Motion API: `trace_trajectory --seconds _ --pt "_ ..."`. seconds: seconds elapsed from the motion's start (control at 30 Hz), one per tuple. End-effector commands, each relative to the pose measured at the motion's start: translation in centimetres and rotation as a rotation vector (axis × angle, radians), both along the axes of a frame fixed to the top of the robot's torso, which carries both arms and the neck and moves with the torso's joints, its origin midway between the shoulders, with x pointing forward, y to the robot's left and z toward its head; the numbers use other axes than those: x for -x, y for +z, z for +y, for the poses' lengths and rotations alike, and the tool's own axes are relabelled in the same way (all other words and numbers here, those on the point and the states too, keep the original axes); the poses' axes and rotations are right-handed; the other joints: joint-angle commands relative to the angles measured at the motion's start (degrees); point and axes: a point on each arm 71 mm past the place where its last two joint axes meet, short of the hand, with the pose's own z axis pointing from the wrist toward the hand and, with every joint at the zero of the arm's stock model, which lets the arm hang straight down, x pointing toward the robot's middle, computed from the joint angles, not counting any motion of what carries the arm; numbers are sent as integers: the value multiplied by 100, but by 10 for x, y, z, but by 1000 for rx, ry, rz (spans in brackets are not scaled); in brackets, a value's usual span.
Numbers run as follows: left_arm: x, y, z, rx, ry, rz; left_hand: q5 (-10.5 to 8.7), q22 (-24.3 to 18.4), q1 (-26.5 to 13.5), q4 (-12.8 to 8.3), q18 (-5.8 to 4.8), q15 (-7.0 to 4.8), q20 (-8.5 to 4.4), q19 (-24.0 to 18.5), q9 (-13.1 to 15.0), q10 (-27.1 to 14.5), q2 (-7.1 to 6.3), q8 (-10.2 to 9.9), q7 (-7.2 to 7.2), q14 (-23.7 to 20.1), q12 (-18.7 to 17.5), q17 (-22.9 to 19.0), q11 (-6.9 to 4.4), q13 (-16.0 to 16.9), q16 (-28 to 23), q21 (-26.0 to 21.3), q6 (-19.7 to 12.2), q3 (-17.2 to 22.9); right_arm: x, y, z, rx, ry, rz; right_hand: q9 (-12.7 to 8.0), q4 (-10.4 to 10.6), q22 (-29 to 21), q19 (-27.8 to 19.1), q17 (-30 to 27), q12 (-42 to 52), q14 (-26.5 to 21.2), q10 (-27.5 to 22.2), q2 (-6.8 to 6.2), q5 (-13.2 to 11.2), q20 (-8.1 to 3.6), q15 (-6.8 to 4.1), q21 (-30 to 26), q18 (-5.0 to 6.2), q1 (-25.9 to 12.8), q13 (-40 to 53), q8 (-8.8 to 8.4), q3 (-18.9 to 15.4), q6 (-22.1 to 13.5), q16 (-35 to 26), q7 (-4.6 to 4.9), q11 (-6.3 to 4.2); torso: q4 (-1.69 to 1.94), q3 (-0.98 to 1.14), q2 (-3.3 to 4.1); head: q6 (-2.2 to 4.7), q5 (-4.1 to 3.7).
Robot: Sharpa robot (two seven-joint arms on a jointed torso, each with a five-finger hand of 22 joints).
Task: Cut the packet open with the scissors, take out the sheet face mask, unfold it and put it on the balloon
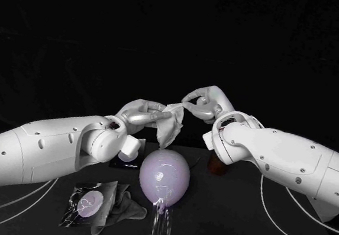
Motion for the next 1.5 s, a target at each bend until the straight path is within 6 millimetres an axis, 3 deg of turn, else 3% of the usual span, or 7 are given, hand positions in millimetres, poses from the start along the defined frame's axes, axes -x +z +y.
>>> trace_trajectory --seconds 0.03,0.17,0.23,0.4,0.57,0.9,1.5 --pt "3 3 -5 43 -55 1 18 11 -67 40 35 -25 19 -63 -5 236 22 -18 -12 -57 96 27 -67 33 85 41 -91 99 -2 -1 1 10 9 21 252 14 1223 182 1507 -82 609 16 63 16 -18 -26 -68 6 -58 646 128 40 -10 40 -5 0 3 2 0 4 -4" --pt "3 2 -5 43 -65 7 17 23 -97 57 44 -36 16 -66 6 332 -2 -11 8 -63 148 51 -73 52 155 65 -100 125 -3 0 2 -20 26 14 208 214 1122 18 1432 -1018 587 -505 1 7 5 35 -400 74 -332 -3 -19 -99 -326 3 85 55 -1 1 -3 3 -3" --pt "3 2 -5 42 -67 8 17 25 -100 58 45 -37 16 -65 8 337 -6 -9 9 -64 151 54 -72 54 165 68 -98 127 -4 0 1 -30 33 10 79 439 979 -228 1104 -2055 480 -1142 -225 -8 82 153 -874 158 -657 -698 -325 -390 -755 -171 270 236 0 0 -4 2 -1" --pt "3 2 -4 42 -58 7 18 40 -102 60 56 -45 6 -42 20 359 -5 5 3 -65 172 74 -79 64 224 102 -89 157 -7 1 -6 -29 43 -2 -94 531 751 -647 526 -3223 228 -1872 -340 14 234 328 -1624 285 -625 -1529 -706 -650 -1073 -514 466 406 -1 -2 -6 3 3" --pt "2 2 -2 40 -48 5 17 89 -57 -14 66 -59 -39 49 32 372 -46 10 11 -67 222 108 -83 95 327 203 -104 148 -10 7 -20 17 41 -52 -131 434 765 -618 534 -3226 228 -1866 -293 25 273 332 -1572 286 -389 -1579 -786 -640 -1052 -508 476 414 -2 1 1 0 23" --pt "2 2 1 28 -44 4 12 242 196 -523 47 -130 -125 108 39 236 -305 9 -13 -108 643 208 -141 392 679 482 17 -579 -2 18 -27 106 141 -126 -178 140 1135 7 1395 -903 573 -581 -180 34 269 275 -412 74 -30 -13 -807 -653 -543 -14 372 330 -3 7 1 -5 16" --pt "4 3 2 -36 -46 -44 20 765 322 -986 -16 -187 -254 -150 -248 -132 -318 -407 -23 -178 1472 287 -156 952 1173 1263 212 -938 39 27 8 304 374 -308 -315 65 1357 387 1507 190 609 65 -423 44 229 233 377 -94 -113 797 -956 -914 -268 40 307 285 6 -5 2 -3 17"
